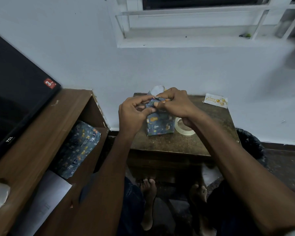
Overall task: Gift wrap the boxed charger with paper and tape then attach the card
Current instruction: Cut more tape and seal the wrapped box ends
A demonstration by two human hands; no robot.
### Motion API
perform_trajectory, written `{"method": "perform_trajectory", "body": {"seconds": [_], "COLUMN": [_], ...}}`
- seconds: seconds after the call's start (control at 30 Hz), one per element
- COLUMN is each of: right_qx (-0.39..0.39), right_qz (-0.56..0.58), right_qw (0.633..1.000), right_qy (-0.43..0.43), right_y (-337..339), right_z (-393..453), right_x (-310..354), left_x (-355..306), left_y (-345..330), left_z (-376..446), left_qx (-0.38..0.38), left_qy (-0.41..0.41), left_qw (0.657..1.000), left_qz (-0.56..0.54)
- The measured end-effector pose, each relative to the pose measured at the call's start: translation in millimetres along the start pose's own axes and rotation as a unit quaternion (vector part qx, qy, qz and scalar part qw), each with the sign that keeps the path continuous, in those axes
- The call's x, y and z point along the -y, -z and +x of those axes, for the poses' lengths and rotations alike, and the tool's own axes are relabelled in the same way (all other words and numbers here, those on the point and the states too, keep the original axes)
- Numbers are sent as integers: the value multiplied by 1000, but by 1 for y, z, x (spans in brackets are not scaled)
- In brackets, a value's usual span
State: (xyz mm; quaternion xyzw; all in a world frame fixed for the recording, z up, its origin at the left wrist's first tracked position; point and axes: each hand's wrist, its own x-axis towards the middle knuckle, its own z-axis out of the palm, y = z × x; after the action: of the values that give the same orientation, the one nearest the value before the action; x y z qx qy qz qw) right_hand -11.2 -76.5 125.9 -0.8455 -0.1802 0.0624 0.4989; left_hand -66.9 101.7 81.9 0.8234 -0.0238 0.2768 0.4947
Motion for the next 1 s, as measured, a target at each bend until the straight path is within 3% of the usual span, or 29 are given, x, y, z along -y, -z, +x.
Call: {"method": "perform_trajectory", "body": {"seconds": [0.13, 0.27, 0.53, 0.87, 1.0], "right_qx": [-9, -101, -156, -161, -170], "right_qz": [24, 47, 76, 75, 67], "right_qw": [999, 987, 982, 979, 978], "right_qy": [38, 119, 70, 102, 100], "right_y": [3, 1, 8, 4, 1], "right_z": [-13, -27, -32, -30, -28], "right_x": [0, -13, -25, -30, -33], "left_x": [1, -3, -8, -19, -17], "left_y": [0, -1, -8, -10, -10], "left_z": [3, 3, 2, 4, 3], "left_qx": [-5, -24, -26, -32, -26], "left_qy": [7, -32, -91, 11, 14], "left_qw": [1000, 999, 990, 999, 1000], "left_qz": [8, 25, 100, -13, -2]}}
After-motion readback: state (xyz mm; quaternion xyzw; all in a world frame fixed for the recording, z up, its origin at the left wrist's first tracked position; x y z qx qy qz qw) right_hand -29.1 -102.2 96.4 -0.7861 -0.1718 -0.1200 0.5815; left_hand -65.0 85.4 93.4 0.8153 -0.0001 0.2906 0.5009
